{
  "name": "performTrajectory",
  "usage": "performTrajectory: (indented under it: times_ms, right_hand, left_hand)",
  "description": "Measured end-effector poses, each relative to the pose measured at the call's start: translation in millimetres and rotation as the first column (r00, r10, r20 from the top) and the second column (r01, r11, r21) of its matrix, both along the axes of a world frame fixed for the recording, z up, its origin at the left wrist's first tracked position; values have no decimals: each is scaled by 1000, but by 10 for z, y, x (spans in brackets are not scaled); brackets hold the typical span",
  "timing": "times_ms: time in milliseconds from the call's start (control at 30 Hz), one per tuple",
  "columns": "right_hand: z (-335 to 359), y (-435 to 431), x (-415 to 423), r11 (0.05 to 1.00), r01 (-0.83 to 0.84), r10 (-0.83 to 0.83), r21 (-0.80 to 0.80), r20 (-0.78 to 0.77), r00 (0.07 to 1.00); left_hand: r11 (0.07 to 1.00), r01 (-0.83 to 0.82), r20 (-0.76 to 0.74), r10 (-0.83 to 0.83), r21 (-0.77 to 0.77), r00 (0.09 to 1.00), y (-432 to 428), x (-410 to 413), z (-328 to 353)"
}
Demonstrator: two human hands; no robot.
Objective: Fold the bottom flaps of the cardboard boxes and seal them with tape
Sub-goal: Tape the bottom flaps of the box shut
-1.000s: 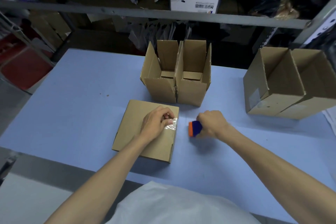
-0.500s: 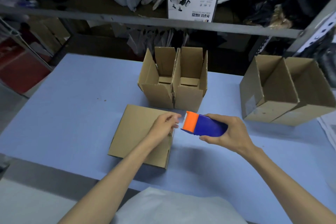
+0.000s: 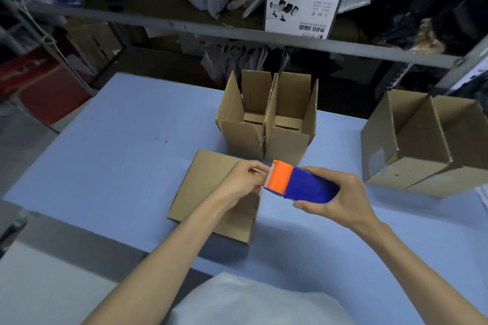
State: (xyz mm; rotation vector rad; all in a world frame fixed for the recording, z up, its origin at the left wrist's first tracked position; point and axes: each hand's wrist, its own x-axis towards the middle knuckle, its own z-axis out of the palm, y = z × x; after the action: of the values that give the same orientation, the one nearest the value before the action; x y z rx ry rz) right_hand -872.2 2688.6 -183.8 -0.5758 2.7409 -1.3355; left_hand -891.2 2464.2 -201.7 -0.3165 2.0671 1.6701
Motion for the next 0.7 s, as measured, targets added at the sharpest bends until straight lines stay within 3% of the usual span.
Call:
performTrajectory:
  times_ms: [100,300,500,700]
  right_hand:
    - [1,-24,-5,1000,-25,25,7,-21,999]
    - [-17,-70,-60,997,-63,64,41,-27,998]
    - [-150,-154,-104,988,-103,95,111,79,992]
    - [-168,-65,66,986,-84,70,146,102,992]
  left_hand:
    - [996,5,38,-2,-88,999,-47,-28,39]
    - [990,-76,115,90,-116,989,-115,-46,119]
    - [942,-105,58,130,-318,990,-105,-6,77]
    - [936,-115,67,145,-331,987,-168,58,-43]
